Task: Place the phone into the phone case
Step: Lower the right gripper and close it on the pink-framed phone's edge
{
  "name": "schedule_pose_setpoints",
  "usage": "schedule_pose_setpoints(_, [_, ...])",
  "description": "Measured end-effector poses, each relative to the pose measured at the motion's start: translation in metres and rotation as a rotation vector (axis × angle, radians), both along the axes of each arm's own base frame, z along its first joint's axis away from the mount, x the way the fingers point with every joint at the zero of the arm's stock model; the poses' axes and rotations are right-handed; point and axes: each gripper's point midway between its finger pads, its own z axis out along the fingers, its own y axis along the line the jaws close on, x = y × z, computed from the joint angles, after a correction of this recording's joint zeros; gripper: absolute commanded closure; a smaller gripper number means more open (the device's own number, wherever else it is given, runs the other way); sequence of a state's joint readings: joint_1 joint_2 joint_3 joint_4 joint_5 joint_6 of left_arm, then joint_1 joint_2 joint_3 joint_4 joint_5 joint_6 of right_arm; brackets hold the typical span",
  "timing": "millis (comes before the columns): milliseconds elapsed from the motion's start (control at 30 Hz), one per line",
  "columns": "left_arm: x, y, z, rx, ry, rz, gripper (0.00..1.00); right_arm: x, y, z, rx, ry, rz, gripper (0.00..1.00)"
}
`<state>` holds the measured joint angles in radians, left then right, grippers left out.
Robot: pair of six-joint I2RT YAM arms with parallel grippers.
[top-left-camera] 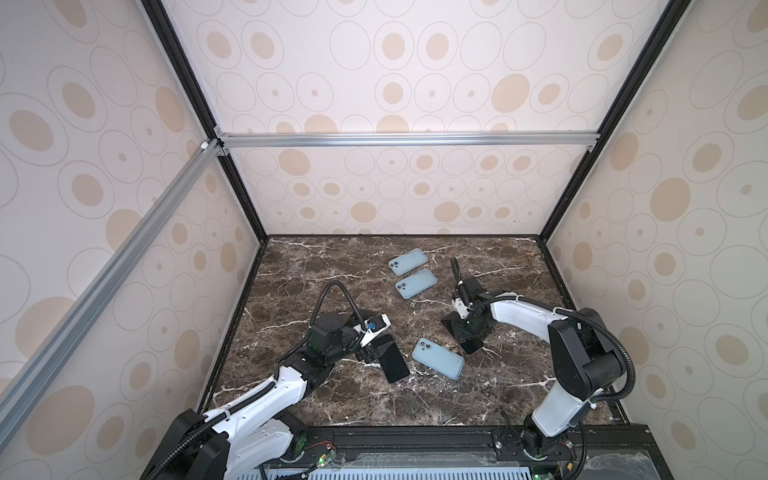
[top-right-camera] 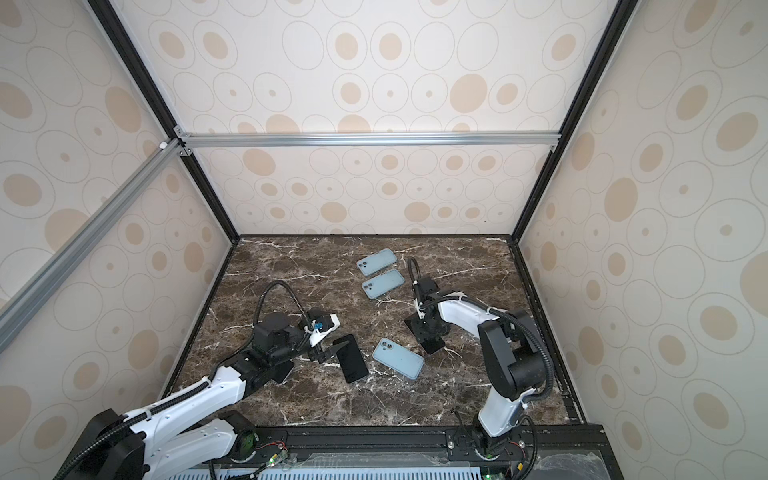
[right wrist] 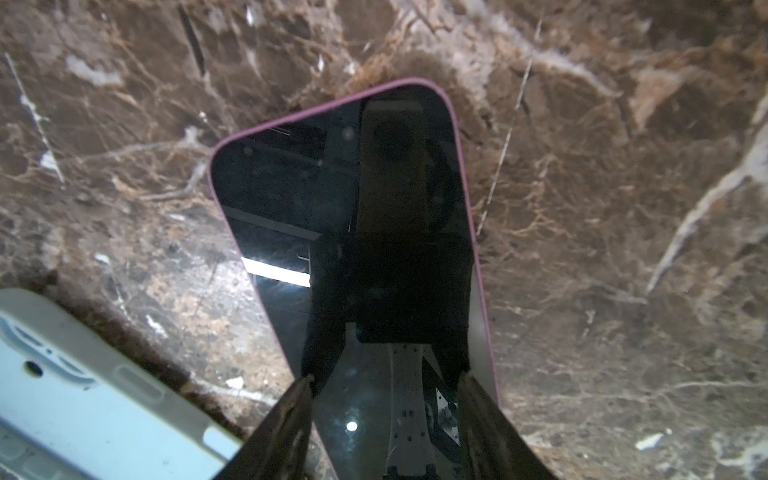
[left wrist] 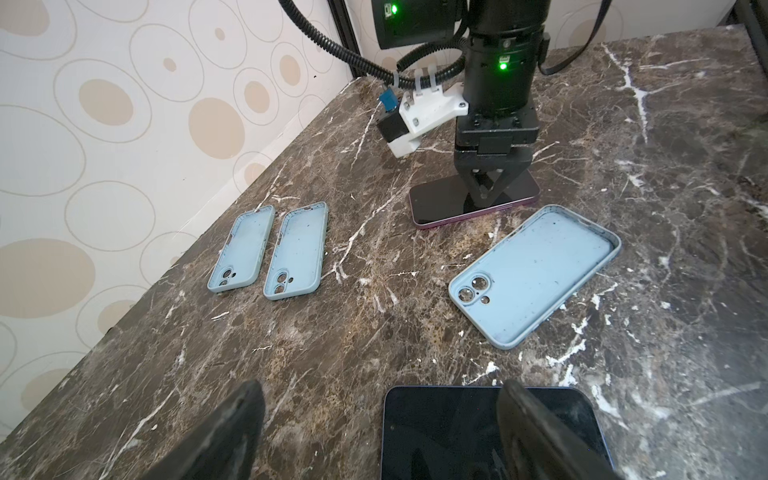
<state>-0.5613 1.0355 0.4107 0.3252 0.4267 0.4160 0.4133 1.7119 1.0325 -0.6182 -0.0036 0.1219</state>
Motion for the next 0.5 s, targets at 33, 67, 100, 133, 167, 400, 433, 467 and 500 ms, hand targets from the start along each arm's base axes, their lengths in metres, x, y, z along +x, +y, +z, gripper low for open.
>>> schedule_pose_setpoints(33, [0.0003, 0.0002, -0.0001, 0.001, 0.0, 0.002, 0.13, 0.0, 0.0001, 0.0, 0.0, 0.0, 0.0, 0.38])
schedule_pose_setpoints(67, [0.0004, 0.0004, 0.0, 0.001, -0.001, 0.003, 0.13, 0.0, 0.0004, 0.0001, 0.002, 0.0, 0.003, 0.34])
schedule_pose_setpoints(100, [0.0005, 0.0005, 0.0001, 0.001, -0.001, 0.004, 0.13, -0.0003, 0.0007, 0.0004, 0.002, 0.002, 0.006, 0.33])
schedule_pose_setpoints(133, [0.0005, 0.0005, 0.0004, 0.001, -0.002, 0.004, 0.13, -0.0003, 0.0009, 0.0006, 0.003, 0.003, 0.005, 0.31])
schedule_pose_setpoints(167, [0.0007, 0.0007, 0.0007, 0.0, -0.003, 0.005, 0.13, -0.0004, 0.0012, 0.0007, 0.004, 0.005, 0.008, 0.26])
schedule_pose_setpoints(400, [0.0006, 0.0008, 0.0015, 0.0, -0.006, 0.006, 0.13, -0.0018, -0.0012, 0.0008, -0.014, 0.012, 0.023, 0.15])
schedule_pose_setpoints(433, [0.0006, 0.0008, 0.0015, 0.0, -0.006, 0.006, 0.13, -0.0022, -0.0021, 0.0006, -0.02, 0.013, 0.026, 0.14])
schedule_pose_setpoints(467, [0.0006, 0.0008, 0.0015, 0.0, -0.006, 0.006, 0.13, -0.0026, -0.003, 0.0005, -0.025, 0.014, 0.03, 0.13])
schedule_pose_setpoints(500, [0.0006, 0.0009, 0.0014, 0.0, -0.005, 0.006, 0.13, -0.0028, -0.0038, 0.0004, -0.03, 0.015, 0.032, 0.12])
